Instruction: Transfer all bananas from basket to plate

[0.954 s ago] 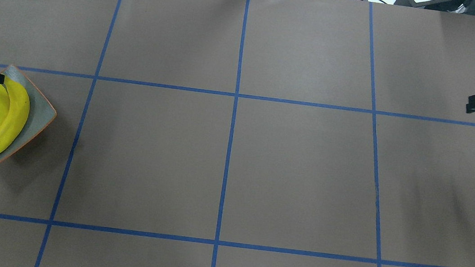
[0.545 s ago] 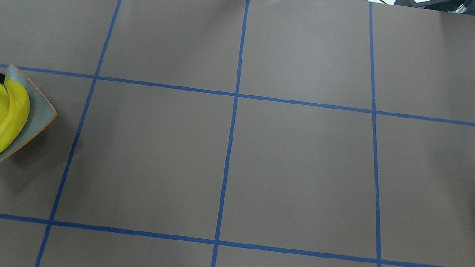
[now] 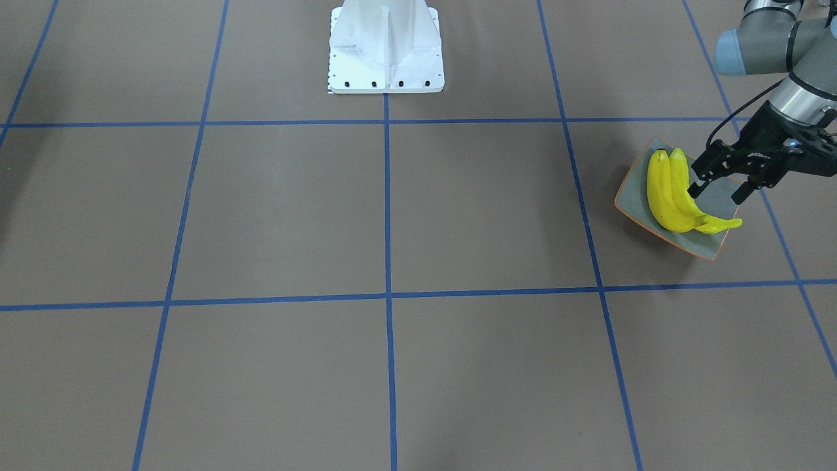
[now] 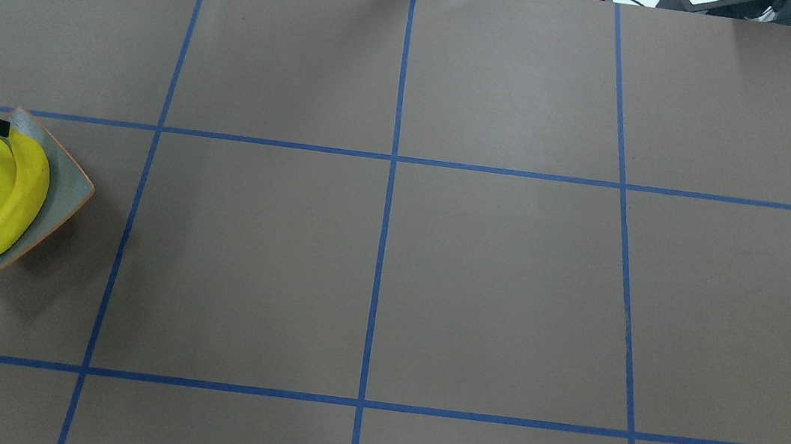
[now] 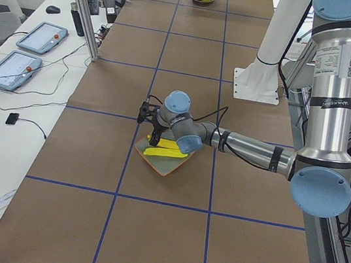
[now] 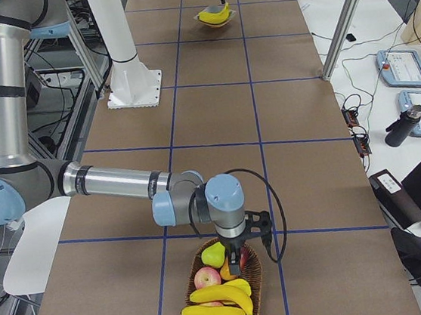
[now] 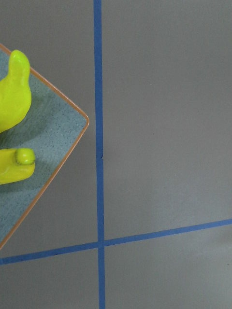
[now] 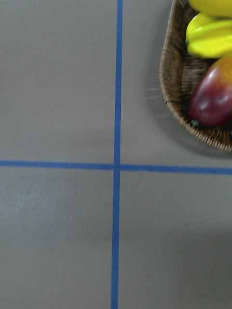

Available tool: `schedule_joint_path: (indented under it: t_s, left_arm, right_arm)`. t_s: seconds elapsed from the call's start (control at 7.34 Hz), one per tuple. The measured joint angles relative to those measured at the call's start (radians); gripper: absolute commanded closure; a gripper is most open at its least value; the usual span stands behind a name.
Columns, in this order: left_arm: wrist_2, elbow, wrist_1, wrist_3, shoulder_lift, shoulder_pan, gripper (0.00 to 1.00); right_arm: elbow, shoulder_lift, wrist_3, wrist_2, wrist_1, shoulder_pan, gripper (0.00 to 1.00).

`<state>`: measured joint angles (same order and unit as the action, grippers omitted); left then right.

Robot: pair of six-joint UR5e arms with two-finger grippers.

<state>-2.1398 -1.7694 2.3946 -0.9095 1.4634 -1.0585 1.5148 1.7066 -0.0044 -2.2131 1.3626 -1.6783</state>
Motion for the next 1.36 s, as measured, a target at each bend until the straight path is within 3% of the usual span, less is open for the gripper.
schedule_joint_path:
  t_s: [0.55, 0.95, 1.36]
  left_arm:
    - [0.006, 0.000, 0.000, 0.000, 0.002, 0.000, 0.00]
    - [0.006, -0.001, -0.001, 0.000, 0.007, 0.001, 0.00]
    - [0.006, -0.001, -0.002, 0.000, 0.011, 0.001, 0.00]
  right_arm:
    - [-0.306, -0.082, -0.316, -0.143, 0.004, -0.209, 0.01]
    - [-0.399, -0.091, -0.358, -0.224, 0.008, -0.248, 0.02]
    - [-0.425, -0.076, -0.390, -0.242, 0.006, -0.251, 0.08]
